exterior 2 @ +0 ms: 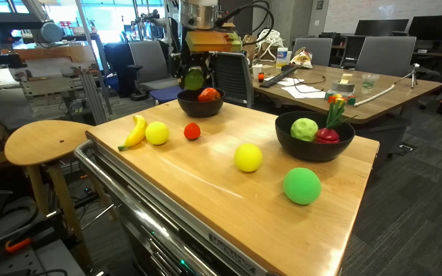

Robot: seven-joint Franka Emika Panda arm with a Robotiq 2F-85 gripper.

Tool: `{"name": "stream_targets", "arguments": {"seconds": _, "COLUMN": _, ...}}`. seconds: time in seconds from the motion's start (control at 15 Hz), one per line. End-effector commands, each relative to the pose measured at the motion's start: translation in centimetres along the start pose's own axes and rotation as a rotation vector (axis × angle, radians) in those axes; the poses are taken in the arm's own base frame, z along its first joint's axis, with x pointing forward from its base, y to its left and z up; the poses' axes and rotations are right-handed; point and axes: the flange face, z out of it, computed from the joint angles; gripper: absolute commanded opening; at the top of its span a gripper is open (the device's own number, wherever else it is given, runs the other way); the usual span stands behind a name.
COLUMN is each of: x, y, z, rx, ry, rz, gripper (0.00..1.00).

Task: Pick up all the fruits from the table and put 5 fruits in the bowl to the right and 4 fruits into the bowl to the left

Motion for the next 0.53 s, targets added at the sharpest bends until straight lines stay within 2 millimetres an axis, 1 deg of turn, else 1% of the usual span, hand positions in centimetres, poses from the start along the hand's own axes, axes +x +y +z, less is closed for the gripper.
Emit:
{"name": "stream_targets", "arguments": {"seconds": 0.0, "x": -0.1, "y": 2.1, "z": 2.7, "rx": -0.037, "ry": 0.006, "rz": -0.059, "gripper": 0.46}}
{"name": "stream_targets", "arguments": {"seconds": 0.13, "x": -0.6, "y": 2.9, "z": 3.8, "rx": -0.052, "ry": 0.022, "rz": -0.076, "gripper": 0.46}}
{"name": "stream_targets", "arguments": {"seconds": 0.2, "x": -0.7, "y": 3.1, "z": 4.0, "rx": -0.057, "ry": 0.031, "rz": -0.084, "gripper": 0.89}}
{"name": "stream_targets", "arguments": {"seconds": 0.33, "x": -0.6, "y": 3.2, "z": 3.8, "rx": -0.058, "ry": 0.042, "rz": -0.1, "gripper": 0.99}}
{"name": "stream_targets", "arguments": {"seconds": 0.4, "x": -0.4, "y": 3.0, "z": 3.4, "rx": -0.056, "ry": 0.046, "rz": -0.109, "gripper": 1.0}}
{"name": "stream_targets", "arguments": {"seconds": 0.47, "x": 0.0, "y": 2.7, "z": 2.5, "rx": -0.052, "ry": 0.063, "rz": -0.119, "gripper": 1.0}}
